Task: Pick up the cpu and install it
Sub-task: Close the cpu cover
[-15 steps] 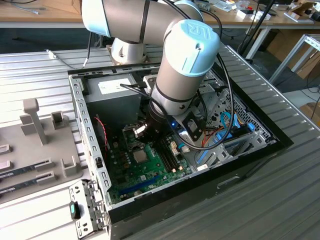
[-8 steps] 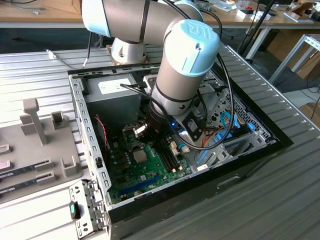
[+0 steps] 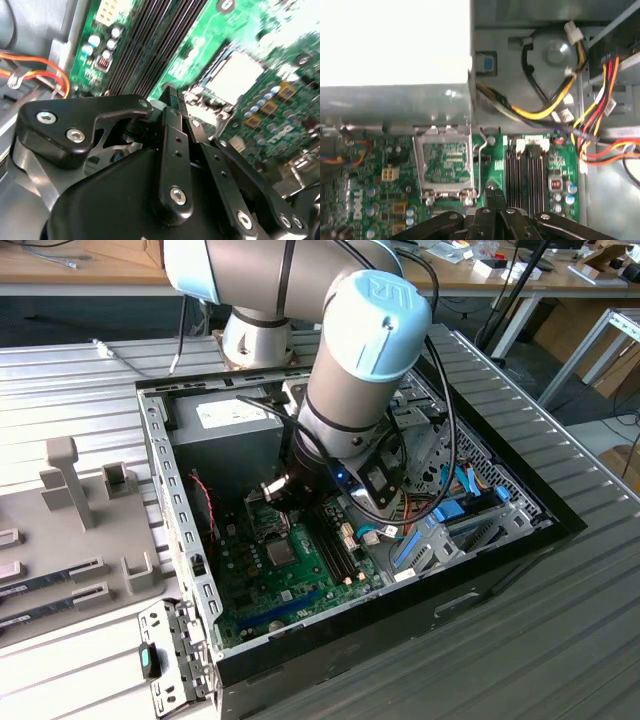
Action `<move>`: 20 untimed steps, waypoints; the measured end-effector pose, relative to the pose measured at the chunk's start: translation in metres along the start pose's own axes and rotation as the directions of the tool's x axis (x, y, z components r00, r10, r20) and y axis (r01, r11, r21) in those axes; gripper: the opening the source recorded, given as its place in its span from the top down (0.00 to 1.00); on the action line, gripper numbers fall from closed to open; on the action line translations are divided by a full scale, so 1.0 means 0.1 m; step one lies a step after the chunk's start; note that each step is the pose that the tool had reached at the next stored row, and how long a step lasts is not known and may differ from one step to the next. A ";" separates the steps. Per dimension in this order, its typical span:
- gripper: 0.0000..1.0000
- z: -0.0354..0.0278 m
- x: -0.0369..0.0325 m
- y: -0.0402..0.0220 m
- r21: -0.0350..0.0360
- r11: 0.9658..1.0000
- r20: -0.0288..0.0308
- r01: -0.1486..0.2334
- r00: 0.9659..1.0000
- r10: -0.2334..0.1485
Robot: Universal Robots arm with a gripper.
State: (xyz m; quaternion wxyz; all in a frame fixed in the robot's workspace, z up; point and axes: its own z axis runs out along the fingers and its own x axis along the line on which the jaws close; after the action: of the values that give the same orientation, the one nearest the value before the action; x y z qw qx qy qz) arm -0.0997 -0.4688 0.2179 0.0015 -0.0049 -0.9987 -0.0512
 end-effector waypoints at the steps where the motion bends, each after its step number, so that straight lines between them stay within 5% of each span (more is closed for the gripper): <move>1: 0.89 -0.001 -0.025 0.003 -0.043 0.999 -0.001 0.000 1.000 0.000; 2: 0.89 0.000 -0.042 0.004 -0.066 0.998 -0.002 0.001 1.000 -0.001; 4: 0.89 0.002 -0.090 0.008 -0.086 0.996 -0.005 0.006 1.000 -0.006; 8: 0.89 0.021 -0.132 0.009 -0.096 0.994 -0.013 0.047 0.999 -0.048; 12: 0.89 0.041 -0.132 0.007 -0.106 0.986 -0.020 0.125 0.992 -0.128; 13: 0.89 0.044 -0.138 0.007 -0.118 0.983 -0.021 0.143 0.989 -0.146; 15: 0.89 0.044 -0.159 0.007 -0.160 0.975 -0.017 0.152 0.987 -0.157; 16: 0.89 0.044 -0.173 0.008 -0.192 0.969 -0.013 0.156 0.987 -0.162; 17: 0.89 0.044 -0.178 0.008 -0.208 0.965 -0.011 0.161 0.986 -0.167; 20: 0.89 0.050 -0.180 0.007 -0.231 0.953 -0.011 0.195 0.979 -0.204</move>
State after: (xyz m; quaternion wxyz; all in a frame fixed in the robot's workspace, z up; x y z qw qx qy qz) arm -0.0817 -0.4677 0.2130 0.0134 0.0967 -0.9813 -0.1660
